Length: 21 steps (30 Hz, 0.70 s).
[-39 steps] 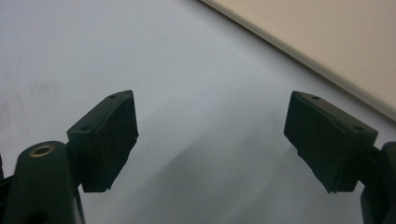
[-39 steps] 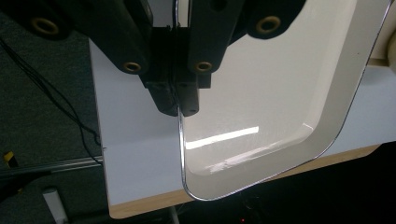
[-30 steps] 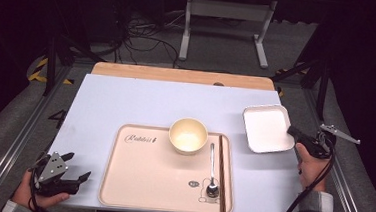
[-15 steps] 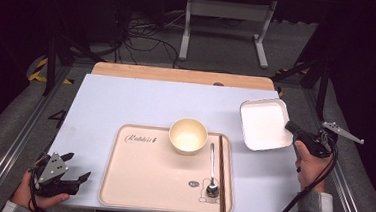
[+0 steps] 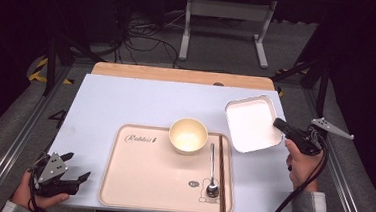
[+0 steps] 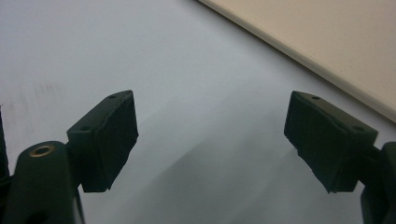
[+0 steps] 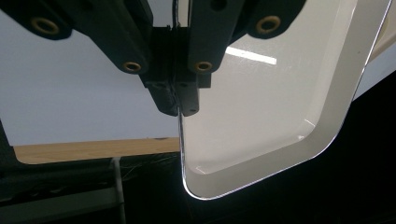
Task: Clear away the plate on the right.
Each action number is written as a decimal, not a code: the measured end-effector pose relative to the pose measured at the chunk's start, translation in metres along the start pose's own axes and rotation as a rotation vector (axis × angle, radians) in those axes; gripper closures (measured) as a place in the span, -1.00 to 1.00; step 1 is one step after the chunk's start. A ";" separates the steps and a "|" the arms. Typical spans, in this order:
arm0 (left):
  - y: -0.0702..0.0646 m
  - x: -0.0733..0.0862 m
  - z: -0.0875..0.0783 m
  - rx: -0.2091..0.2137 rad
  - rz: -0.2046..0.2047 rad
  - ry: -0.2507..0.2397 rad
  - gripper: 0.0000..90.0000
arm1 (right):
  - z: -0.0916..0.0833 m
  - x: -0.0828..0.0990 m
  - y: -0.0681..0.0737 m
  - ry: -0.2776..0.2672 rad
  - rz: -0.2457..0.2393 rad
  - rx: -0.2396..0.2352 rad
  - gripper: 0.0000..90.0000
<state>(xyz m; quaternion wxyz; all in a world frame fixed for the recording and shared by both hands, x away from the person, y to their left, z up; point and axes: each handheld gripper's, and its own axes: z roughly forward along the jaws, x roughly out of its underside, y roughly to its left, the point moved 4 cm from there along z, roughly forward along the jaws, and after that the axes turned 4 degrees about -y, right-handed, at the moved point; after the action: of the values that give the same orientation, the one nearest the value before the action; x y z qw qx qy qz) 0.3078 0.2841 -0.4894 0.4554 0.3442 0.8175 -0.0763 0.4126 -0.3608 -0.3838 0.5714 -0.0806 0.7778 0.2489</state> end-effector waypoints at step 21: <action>0.000 0.000 0.000 -0.001 0.001 0.002 -0.59 | 0.018 0.002 0.060 0.038 -0.081 -0.148 0.98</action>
<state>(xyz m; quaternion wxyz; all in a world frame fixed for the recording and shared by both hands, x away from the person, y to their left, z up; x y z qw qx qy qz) 0.3076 0.2843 -0.4893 0.4550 0.3441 0.8178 -0.0753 0.4028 -0.3003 -0.3722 0.5588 -0.1586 0.7640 0.2808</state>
